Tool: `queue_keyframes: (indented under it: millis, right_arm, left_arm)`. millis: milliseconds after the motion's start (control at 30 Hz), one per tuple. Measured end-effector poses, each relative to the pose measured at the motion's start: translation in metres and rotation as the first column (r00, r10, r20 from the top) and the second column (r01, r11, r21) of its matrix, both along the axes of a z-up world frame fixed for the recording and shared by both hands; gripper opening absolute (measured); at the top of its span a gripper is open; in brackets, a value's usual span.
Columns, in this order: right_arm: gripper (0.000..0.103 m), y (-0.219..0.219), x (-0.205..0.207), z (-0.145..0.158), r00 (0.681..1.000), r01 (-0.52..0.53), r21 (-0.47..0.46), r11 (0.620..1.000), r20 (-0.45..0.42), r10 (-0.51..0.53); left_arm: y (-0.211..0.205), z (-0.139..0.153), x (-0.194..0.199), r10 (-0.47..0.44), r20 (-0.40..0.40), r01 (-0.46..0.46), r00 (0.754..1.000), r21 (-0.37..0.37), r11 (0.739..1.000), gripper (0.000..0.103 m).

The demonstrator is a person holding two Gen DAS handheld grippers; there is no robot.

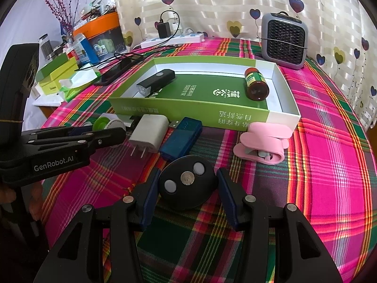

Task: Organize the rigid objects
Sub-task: 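Move the left gripper to the green-and-white spool, then close the left gripper on the green-and-white spool, then carry the spool with the left gripper over the box while the right carries the puck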

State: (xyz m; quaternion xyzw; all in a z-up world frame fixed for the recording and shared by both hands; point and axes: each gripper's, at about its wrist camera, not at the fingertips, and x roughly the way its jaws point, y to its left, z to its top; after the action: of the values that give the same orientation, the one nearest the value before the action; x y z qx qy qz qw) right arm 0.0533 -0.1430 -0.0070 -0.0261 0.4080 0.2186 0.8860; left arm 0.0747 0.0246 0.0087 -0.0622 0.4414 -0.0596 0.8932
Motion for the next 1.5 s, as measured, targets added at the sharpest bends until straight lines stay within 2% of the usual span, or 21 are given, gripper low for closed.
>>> queue_keyframes:
  millis: [667,1200,1500]
  right_arm:
    - [0.049,-0.009,0.004,0.025,0.998,0.031,0.02,0.999,0.054,-0.032]
    - [0.049,-0.02,0.043,0.053,0.994,0.053,0.036,0.998,0.097,-0.057]
    - [0.049,-0.017,0.083,0.052,0.996,0.041,0.021,0.999,0.08,-0.042]
  left_arm:
    - [-0.005,0.033,-0.004,-0.046,0.074,0.044,0.996,0.021,0.999,0.034]
    - [-0.004,0.041,0.026,-0.079,0.088,0.077,0.993,0.026,0.997,0.034]
    - [-0.006,0.039,0.049,-0.091,0.086,0.09,0.992,0.016,0.996,0.034]
